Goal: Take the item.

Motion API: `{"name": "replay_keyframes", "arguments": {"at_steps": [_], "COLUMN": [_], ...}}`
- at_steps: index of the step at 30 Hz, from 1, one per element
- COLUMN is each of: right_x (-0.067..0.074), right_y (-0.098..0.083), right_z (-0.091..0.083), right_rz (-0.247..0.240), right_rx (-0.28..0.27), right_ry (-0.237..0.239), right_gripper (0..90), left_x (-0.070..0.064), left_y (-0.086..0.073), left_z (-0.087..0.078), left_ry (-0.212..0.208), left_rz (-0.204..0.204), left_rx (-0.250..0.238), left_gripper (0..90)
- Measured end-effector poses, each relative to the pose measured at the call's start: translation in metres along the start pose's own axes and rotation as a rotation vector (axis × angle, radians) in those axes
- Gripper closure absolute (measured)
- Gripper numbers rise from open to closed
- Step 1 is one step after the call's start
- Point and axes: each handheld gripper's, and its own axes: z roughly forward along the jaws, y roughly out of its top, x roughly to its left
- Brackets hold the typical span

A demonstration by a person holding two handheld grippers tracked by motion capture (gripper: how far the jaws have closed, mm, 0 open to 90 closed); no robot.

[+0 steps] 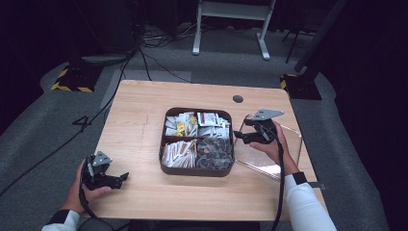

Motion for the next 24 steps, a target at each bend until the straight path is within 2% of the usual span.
{"name": "replay_keyframes", "arguments": {"at_steps": [4,9,11,13,20,22,24], "right_x": [0.009,0.019,0.024,0.028,0.035,0.039,0.041], "right_y": [0.017,0.03,0.035,0.041,0.049,0.052,0.053], "right_z": [0.014,0.024,0.031,0.039,0.056,0.067,0.071], "right_rz": [-0.034,-0.061,-0.089,-0.095,-0.11,-0.137,-0.141], "right_rx": [0.0,0.006,0.013,0.022,0.048,0.069,0.077], "right_ry": [0.014,0.031,0.023,0.042,0.057,0.055,0.053], "right_gripper": [31.4,31.5,31.8,31.7,31.5,31.4,31.5], "left_x": [0.0,0.0,0.0,0.0,0.0,0.0,0.0], "left_y": [0.0,0.0,0.0,0.0,0.0,0.0,0.0], "left_z": [0.0,0.0,0.0,0.0,0.0,0.0,0.0], "left_ry": [-0.002,-0.001,-0.001,-0.002,-0.003,-0.001,-0.001], "left_rz": [0.003,0.002,0.0,0.0,0.0,0.003,0.002], "left_rx": [0.001,0.001,0.001,0.001,0.001,0.0,0.0], "left_gripper": [0.5,0.5,0.5,0.5,0.5,0.5,0.5]}}
